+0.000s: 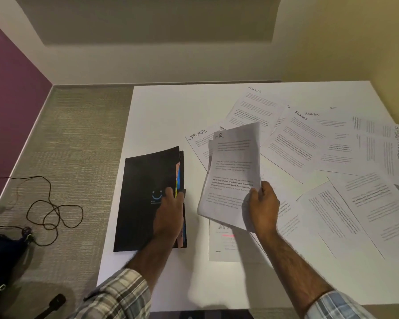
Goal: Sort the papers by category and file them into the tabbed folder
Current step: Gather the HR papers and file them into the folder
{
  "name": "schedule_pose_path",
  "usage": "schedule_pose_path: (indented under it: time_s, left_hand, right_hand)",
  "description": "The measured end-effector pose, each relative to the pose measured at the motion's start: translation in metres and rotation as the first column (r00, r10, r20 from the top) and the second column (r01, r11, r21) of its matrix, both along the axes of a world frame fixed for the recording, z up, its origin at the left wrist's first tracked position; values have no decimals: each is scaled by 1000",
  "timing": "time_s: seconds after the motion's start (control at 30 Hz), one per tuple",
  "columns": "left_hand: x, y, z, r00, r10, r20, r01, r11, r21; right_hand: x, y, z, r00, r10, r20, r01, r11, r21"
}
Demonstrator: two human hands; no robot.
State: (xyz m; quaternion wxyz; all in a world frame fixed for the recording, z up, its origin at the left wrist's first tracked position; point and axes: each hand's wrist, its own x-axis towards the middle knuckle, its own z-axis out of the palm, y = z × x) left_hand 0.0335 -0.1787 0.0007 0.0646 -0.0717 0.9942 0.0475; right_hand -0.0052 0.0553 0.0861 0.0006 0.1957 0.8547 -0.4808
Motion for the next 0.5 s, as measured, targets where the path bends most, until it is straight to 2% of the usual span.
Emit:
schedule_pose_path:
  time_s: [0.37,0.5]
  left_hand:
    - [-3,-1,22,1000,-18,1,18,992,-126]
    - [-2,1,23,1000,-15,23,17,993,-113]
  right_hand:
    - [5,-12,4,999,36,-18,-37,996,-82]
    - [9,-12,4,999,35,-1,-35,995,-98]
